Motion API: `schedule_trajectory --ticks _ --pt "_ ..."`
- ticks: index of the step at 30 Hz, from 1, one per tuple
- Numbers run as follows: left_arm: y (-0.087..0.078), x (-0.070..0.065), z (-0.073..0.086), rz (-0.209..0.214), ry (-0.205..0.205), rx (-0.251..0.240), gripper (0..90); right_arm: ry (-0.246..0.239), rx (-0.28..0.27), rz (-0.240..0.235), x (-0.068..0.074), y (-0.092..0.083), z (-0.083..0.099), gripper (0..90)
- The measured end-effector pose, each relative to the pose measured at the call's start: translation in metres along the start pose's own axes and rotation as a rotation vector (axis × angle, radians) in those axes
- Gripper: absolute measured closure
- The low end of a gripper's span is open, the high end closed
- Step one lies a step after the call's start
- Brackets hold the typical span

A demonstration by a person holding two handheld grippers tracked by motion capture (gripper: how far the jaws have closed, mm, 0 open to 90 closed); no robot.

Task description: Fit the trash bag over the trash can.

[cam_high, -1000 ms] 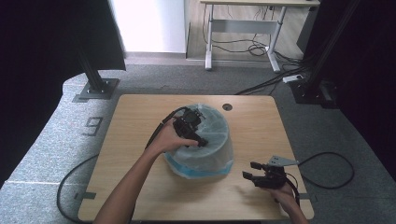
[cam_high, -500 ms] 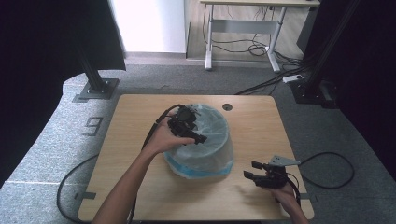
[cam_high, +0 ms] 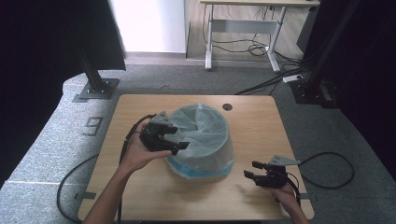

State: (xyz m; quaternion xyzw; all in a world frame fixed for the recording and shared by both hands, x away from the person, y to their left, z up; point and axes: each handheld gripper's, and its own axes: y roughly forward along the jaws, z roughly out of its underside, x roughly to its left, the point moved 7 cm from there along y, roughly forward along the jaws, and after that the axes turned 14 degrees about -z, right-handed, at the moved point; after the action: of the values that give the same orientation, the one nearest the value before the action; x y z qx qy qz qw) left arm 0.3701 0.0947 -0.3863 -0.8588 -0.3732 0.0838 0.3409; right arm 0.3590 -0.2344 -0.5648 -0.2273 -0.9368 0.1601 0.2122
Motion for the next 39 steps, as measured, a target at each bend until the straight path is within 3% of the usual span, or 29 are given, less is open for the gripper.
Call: schedule_trajectory --ticks 5,10,14,15,18,28,30,39 --pt "-0.014 -0.001 0.012 -0.025 0.001 -0.030 27.8 -0.001 0.006 0.002 0.000 0.002 0.001 33.4" --pt "-0.023 0.003 0.034 -0.032 -0.038 -0.046 27.8 -0.002 0.006 0.011 0.000 0.001 0.001 33.4" --pt "-0.027 0.008 0.060 -0.036 -0.079 -0.042 27.6 0.004 0.002 0.017 -0.002 0.000 0.001 33.4" --pt "-0.027 0.008 0.060 -0.036 -0.079 -0.042 27.6 0.004 0.002 0.017 -0.002 0.000 0.001 33.4" --pt "-0.027 0.008 0.081 -0.062 -0.078 -0.024 27.5 0.007 0.002 0.013 -0.002 0.001 0.001 33.4" --pt "-0.026 0.013 0.118 -0.092 -0.116 -0.003 27.7 0.014 0.013 -0.002 -0.001 0.004 0.004 33.3" --pt "-0.024 0.014 0.131 -0.088 -0.126 0.014 27.7 0.025 0.005 -0.005 -0.002 0.004 0.004 33.3" --pt "-0.019 0.021 0.146 -0.055 -0.195 0.009 27.7 0.016 0.001 0.009 -0.002 0.005 0.003 33.1"
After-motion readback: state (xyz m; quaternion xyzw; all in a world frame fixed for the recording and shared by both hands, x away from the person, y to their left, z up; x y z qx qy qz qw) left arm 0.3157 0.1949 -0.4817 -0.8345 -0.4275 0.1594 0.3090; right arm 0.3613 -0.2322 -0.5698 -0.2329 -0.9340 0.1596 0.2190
